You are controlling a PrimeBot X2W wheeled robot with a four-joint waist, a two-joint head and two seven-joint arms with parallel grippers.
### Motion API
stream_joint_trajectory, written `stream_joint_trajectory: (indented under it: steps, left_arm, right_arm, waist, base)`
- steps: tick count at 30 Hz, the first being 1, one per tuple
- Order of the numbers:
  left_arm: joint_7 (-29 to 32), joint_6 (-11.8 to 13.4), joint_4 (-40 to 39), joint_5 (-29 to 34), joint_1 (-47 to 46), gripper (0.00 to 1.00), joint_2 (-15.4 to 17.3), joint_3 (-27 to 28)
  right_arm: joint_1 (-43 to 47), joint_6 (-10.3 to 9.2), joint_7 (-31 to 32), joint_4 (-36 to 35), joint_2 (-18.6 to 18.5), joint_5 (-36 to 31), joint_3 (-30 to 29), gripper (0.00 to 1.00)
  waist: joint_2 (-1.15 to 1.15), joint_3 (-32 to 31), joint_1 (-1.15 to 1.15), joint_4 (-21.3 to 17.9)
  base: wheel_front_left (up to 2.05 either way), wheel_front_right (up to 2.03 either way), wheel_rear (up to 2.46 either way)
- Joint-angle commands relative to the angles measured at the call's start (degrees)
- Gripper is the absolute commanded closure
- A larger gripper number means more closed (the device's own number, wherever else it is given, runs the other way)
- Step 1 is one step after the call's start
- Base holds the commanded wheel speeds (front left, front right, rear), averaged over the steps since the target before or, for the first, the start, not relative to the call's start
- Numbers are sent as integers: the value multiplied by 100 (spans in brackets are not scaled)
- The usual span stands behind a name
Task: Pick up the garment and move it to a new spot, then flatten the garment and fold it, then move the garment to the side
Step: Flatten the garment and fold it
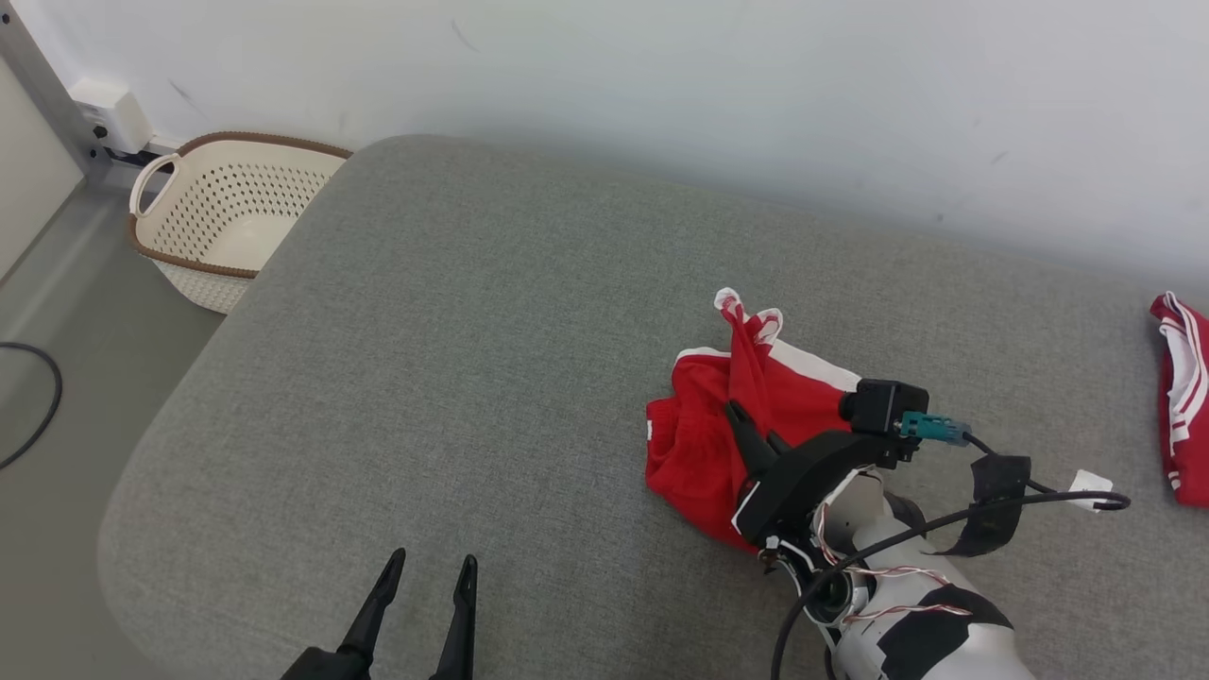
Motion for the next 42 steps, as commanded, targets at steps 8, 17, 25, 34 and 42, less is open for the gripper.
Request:
stream_joint_trajectory:
  steps: [8, 17, 25, 34, 42]
  left_arm:
    - [-16, 24, -15, -6, 72, 0, -3, 87]
    - [-16, 44, -84, 30, 162, 0, 0, 231]
    - [-16, 30, -158, 78, 259, 0, 8, 364]
    - [-16, 1, -156, 95, 258, 0, 6, 420]
    - [-16, -31, -108, 116, 248, 0, 3, 378]
  right_arm:
    - [-131, 0, -471, 49, 17, 477, 602, 0]
    - [-154, 0, -1136, -604, -450, 557, 644, 0]
    - [137, 0, -1321, -890, -1112, -54, -38, 0]
    - [631, 0, -1335, -884, -1071, -787, -712, 0]
    - [751, 0, -1335, -755, -850, -1015, -906, 0]
  waist:
    - [0, -70, 0, -112]
    - [0, -115, 0, -393]
    - [0, -107, 0, -570]
    - [0, -121, 0, -639]
    - [0, -171, 0, -608]
  base:
    - [0, 0, 0]
    - [0, 0, 0]
    - [0, 0, 0]
    - [0, 0, 0]
    - [0, 0, 0]
